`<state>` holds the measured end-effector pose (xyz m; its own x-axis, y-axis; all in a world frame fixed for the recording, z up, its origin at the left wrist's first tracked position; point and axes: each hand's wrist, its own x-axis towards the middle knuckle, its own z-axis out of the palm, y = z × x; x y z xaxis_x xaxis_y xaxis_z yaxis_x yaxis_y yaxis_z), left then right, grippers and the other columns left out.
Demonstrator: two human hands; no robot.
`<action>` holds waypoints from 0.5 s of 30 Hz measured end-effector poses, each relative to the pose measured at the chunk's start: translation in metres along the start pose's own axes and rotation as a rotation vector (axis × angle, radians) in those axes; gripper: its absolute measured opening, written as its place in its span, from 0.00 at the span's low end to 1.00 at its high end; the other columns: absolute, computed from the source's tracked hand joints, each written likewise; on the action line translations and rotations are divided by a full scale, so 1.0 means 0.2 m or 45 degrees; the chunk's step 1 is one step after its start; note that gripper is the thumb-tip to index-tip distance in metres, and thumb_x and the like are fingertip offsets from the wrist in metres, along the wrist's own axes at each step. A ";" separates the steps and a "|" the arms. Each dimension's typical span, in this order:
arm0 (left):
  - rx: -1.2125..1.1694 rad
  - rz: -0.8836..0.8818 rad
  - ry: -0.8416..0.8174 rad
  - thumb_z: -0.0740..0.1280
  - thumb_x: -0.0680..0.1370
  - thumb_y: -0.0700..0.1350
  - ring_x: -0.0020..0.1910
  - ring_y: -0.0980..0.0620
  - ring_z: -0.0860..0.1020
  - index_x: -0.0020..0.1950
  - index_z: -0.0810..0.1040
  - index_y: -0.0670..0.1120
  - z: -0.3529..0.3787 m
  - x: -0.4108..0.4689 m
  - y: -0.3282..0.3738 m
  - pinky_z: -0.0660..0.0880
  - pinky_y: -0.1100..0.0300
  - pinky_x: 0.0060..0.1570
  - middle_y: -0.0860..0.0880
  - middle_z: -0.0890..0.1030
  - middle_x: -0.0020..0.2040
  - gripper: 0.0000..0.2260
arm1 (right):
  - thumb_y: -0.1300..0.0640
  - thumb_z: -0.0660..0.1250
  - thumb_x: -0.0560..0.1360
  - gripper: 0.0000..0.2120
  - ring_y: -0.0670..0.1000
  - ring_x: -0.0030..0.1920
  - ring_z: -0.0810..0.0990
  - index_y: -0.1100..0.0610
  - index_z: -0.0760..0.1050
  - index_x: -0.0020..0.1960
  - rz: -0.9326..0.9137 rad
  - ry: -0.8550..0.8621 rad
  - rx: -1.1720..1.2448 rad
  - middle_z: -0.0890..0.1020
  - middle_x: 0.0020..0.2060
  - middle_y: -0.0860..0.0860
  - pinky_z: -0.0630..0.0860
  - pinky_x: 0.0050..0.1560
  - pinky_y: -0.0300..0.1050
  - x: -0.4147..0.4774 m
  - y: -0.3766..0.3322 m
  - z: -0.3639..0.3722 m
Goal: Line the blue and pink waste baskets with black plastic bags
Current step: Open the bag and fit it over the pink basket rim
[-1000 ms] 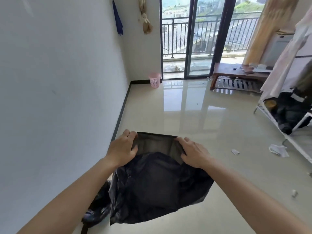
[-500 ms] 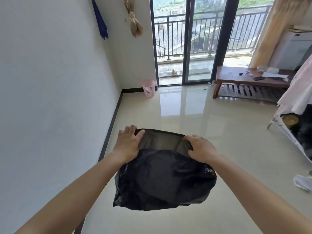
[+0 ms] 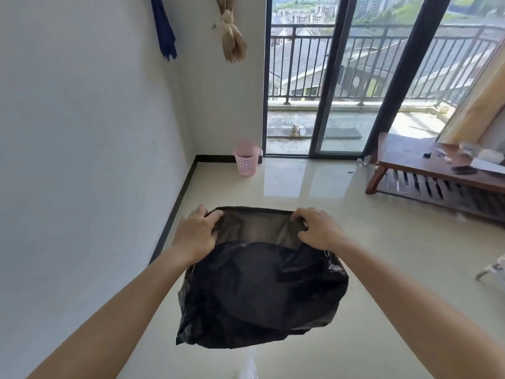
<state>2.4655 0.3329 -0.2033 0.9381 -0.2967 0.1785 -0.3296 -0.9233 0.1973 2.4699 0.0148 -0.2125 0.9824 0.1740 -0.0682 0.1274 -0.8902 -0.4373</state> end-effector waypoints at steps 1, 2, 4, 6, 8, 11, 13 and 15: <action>-0.015 0.009 0.000 0.66 0.76 0.46 0.47 0.45 0.75 0.69 0.72 0.50 0.00 0.17 -0.05 0.73 0.49 0.50 0.47 0.73 0.50 0.21 | 0.59 0.65 0.69 0.27 0.55 0.57 0.75 0.48 0.70 0.67 -0.012 0.006 0.021 0.76 0.55 0.51 0.69 0.52 0.45 0.17 0.02 -0.04; -0.040 0.018 0.007 0.66 0.76 0.47 0.48 0.45 0.76 0.70 0.71 0.49 -0.01 0.32 -0.08 0.74 0.49 0.49 0.46 0.74 0.51 0.21 | 0.59 0.65 0.68 0.30 0.56 0.59 0.75 0.49 0.67 0.70 -0.022 -0.001 0.023 0.77 0.58 0.53 0.70 0.53 0.45 0.31 0.04 -0.07; -0.077 0.047 0.032 0.66 0.76 0.47 0.47 0.45 0.76 0.70 0.71 0.49 -0.04 0.68 -0.14 0.77 0.50 0.45 0.47 0.74 0.52 0.22 | 0.58 0.66 0.68 0.35 0.56 0.61 0.75 0.48 0.62 0.74 -0.017 0.003 0.003 0.76 0.63 0.53 0.73 0.57 0.47 0.64 0.09 -0.17; -0.070 0.066 0.087 0.66 0.76 0.46 0.45 0.44 0.76 0.68 0.71 0.48 -0.08 1.04 -0.18 0.77 0.50 0.43 0.47 0.74 0.50 0.21 | 0.57 0.66 0.68 0.38 0.56 0.62 0.75 0.46 0.57 0.75 -0.011 0.051 0.017 0.75 0.64 0.53 0.73 0.58 0.49 0.92 0.15 -0.28; -0.046 0.076 0.122 0.66 0.75 0.45 0.44 0.43 0.76 0.68 0.72 0.47 -0.07 1.35 -0.20 0.76 0.49 0.44 0.46 0.74 0.49 0.20 | 0.56 0.66 0.67 0.40 0.56 0.60 0.76 0.44 0.53 0.75 -0.018 0.082 0.028 0.76 0.61 0.53 0.73 0.54 0.48 1.16 0.24 -0.36; -0.002 0.120 0.168 0.67 0.74 0.44 0.44 0.43 0.75 0.66 0.74 0.45 0.02 1.83 -0.22 0.75 0.49 0.44 0.45 0.73 0.47 0.19 | 0.57 0.67 0.69 0.42 0.56 0.55 0.76 0.40 0.49 0.75 0.001 0.100 0.007 0.76 0.56 0.53 0.73 0.50 0.47 1.55 0.42 -0.46; 0.028 0.120 0.206 0.68 0.73 0.42 0.44 0.43 0.75 0.64 0.75 0.45 0.11 2.13 -0.25 0.74 0.50 0.44 0.45 0.73 0.46 0.19 | 0.61 0.66 0.70 0.41 0.57 0.51 0.76 0.41 0.50 0.75 -0.022 0.126 -0.016 0.75 0.53 0.53 0.74 0.48 0.50 1.82 0.54 -0.51; 0.068 0.095 0.217 0.68 0.73 0.41 0.43 0.43 0.74 0.64 0.76 0.45 0.21 2.44 -0.27 0.72 0.50 0.43 0.45 0.72 0.45 0.19 | 0.65 0.64 0.70 0.40 0.56 0.45 0.76 0.40 0.50 0.72 -0.053 0.149 0.020 0.74 0.46 0.50 0.73 0.42 0.50 2.09 0.68 -0.55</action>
<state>2.9454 0.2286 -0.1678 0.8783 -0.3231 0.3524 -0.3869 -0.9134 0.1266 2.9125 -0.0796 -0.2006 0.9856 0.1595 0.0553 0.1672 -0.8764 -0.4517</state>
